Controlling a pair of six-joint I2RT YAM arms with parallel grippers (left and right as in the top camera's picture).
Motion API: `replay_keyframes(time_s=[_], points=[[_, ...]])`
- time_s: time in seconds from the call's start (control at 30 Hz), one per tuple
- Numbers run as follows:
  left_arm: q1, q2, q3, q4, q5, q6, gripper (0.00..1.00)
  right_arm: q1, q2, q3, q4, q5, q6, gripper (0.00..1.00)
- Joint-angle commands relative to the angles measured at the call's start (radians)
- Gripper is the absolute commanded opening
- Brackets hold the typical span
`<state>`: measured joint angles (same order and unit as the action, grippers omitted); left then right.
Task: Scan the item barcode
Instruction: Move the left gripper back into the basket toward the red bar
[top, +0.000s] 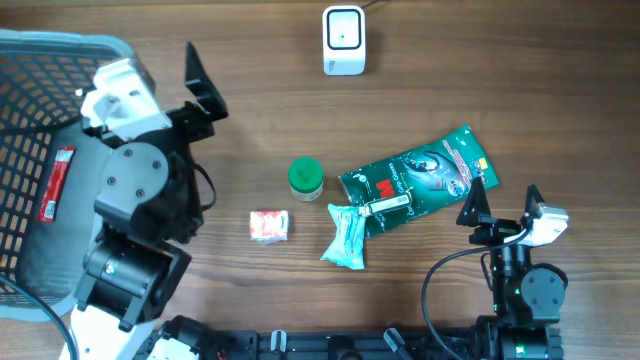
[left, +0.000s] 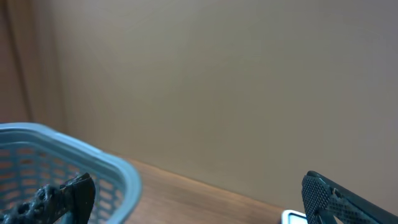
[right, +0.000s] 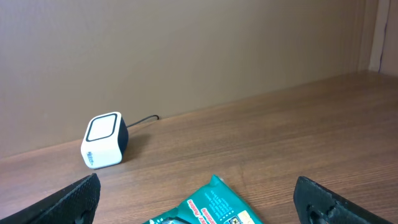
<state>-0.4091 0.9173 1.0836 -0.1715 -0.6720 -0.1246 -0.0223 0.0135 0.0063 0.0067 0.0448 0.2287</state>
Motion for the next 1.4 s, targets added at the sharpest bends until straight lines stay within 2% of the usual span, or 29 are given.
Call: replay_keyframes(time_s=[0.0, 0.5, 0.6, 0.67, 0.8, 1.0, 1.1, 1.23, 1.37], points=[[0.061, 0.008, 0.005, -0.016, -0.018, 0.012, 1.00, 0.005, -0.006, -0.001, 0.003, -0.008, -0.017, 1.00], [0.154, 0.012, 0.005, -0.074, -0.034, 0.012, 1.00, 0.004, -0.006, -0.001, 0.003, -0.008, -0.017, 1.00], [0.257, 0.012, 0.005, -0.048, -0.055, 0.005, 1.00, 0.005, -0.006, -0.001, 0.003, -0.008, -0.017, 1.00], [0.372, 0.012, 0.005, -0.035, -0.049, -0.057, 1.00, 0.005, -0.006, -0.001, 0.003, -0.008, -0.017, 1.00], [0.606, 0.023, 0.005, -0.035, 0.100, -0.144, 1.00, 0.005, -0.006, -0.001, 0.003, -0.008, -0.017, 1.00], [0.901, 0.170, 0.005, -0.134, 0.275, -0.412, 1.00, 0.004, -0.006, -0.001, 0.003, -0.008, -0.017, 1.00], [0.976, 0.293, 0.005, -0.153, 0.417, -0.415, 1.00, 0.005, -0.006, -0.001, 0.003, -0.008, -0.016, 1.00], [0.983, 0.430, 0.005, -0.157, 0.438, -0.415, 1.00, 0.005, -0.006, -0.001, 0.003, -0.008, -0.016, 1.00], [0.983, 0.520, 0.005, -0.234, 0.448, -0.410, 1.00, 0.005, -0.006, -0.001, 0.003, -0.008, -0.017, 1.00]])
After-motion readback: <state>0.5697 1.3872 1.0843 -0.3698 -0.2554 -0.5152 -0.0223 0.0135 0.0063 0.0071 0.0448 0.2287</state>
